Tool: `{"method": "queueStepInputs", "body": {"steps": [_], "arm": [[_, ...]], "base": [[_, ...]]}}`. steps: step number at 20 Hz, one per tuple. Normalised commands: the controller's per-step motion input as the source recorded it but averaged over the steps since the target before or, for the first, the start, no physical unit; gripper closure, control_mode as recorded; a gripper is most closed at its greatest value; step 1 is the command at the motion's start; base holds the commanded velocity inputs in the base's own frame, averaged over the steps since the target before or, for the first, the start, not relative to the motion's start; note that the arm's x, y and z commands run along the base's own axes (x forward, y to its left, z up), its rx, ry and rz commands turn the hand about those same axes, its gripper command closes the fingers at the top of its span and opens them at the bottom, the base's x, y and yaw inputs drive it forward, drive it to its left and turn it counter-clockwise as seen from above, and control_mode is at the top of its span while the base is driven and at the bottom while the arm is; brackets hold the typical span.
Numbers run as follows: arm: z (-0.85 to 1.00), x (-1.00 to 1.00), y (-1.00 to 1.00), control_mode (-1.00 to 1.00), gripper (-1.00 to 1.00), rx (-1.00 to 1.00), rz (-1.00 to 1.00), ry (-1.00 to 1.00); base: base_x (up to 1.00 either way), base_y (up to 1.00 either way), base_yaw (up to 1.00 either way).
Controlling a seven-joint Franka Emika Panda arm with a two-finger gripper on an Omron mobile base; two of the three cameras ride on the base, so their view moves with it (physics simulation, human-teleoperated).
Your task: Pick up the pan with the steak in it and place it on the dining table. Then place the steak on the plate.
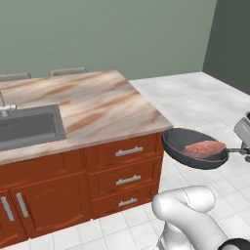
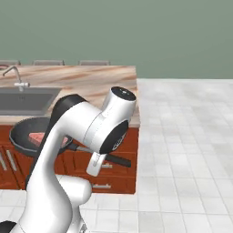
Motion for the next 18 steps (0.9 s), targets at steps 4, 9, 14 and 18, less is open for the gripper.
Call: {"method": "queueStepInputs", "body": {"steps": [4, 9, 14, 18], "arm": [[0.00, 0.00, 0.00, 1.00, 1.00, 0.00, 0.00, 0.00], [0.00, 0.00, 0.00, 1.00, 1.00, 0.00, 0.00, 0.00], [0.00, 0.00, 0.00, 1.00, 1.00, 0.00, 0.00, 0.00], [0.00, 0.00, 0.00, 1.00, 1.00, 0.00, 0.00, 0.00]], "base": [[0.30, -1.00, -0.02], [0.33, -1.00, -0.01], [0.33, -1.00, -0.01], [0.32, -1.00, -0.01]]}}
